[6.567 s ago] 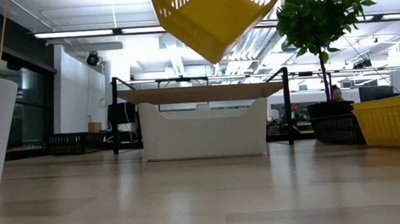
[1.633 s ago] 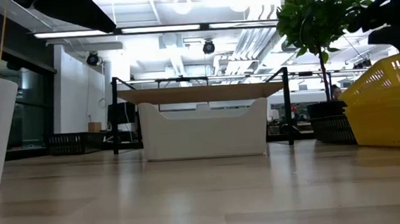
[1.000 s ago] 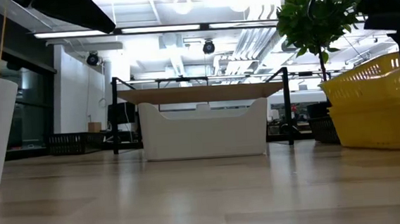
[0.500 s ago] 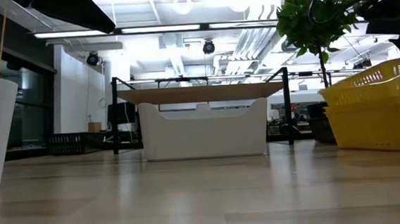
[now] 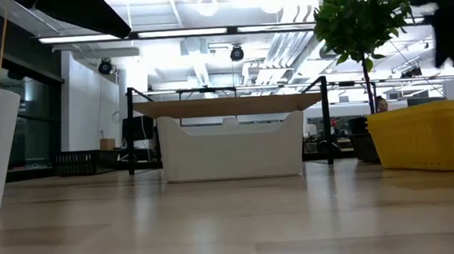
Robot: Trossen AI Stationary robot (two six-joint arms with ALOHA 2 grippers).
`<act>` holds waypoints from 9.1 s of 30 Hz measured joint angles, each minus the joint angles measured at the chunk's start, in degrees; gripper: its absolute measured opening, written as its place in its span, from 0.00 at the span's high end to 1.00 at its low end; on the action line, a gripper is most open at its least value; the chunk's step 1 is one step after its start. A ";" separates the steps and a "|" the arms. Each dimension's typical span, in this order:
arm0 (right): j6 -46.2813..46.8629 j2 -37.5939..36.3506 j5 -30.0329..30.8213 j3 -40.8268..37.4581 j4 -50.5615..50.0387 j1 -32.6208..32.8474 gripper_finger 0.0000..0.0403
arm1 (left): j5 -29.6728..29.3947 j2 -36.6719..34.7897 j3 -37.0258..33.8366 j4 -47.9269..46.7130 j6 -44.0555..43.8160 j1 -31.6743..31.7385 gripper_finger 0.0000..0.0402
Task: Stack baskets on shelf by color
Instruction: Stack the top left black bin on top of the bottom left black bin
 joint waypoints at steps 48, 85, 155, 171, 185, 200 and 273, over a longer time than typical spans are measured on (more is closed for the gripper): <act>-36.36 0.00 16.03 -7.99 32.67 -20.06 0.52 | 33.50 -18.57 0.27 -33.05 -5.16 30.84 0.47; -39.18 0.02 16.17 -8.01 34.79 -19.81 0.52 | 31.05 -15.13 -15.12 -14.86 30.90 65.87 0.47; -39.16 0.03 14.41 -8.01 35.38 -19.81 0.52 | 32.00 -6.97 -16.81 -6.06 33.53 73.20 1.00; -39.16 0.02 14.48 -8.01 35.38 -19.81 0.52 | 32.09 -17.52 -1.78 -25.52 24.48 61.26 1.00; -39.16 0.02 14.54 -8.02 35.38 -19.82 0.52 | 33.77 -18.86 17.92 -41.23 14.88 40.72 1.00; -39.03 0.04 14.79 -8.01 35.50 -19.82 0.52 | 48.13 -14.84 22.17 -42.10 -13.43 -5.91 1.00; -39.18 0.04 14.57 -8.03 37.33 -19.81 0.52 | 53.03 12.15 29.07 -47.42 -10.05 -15.76 0.85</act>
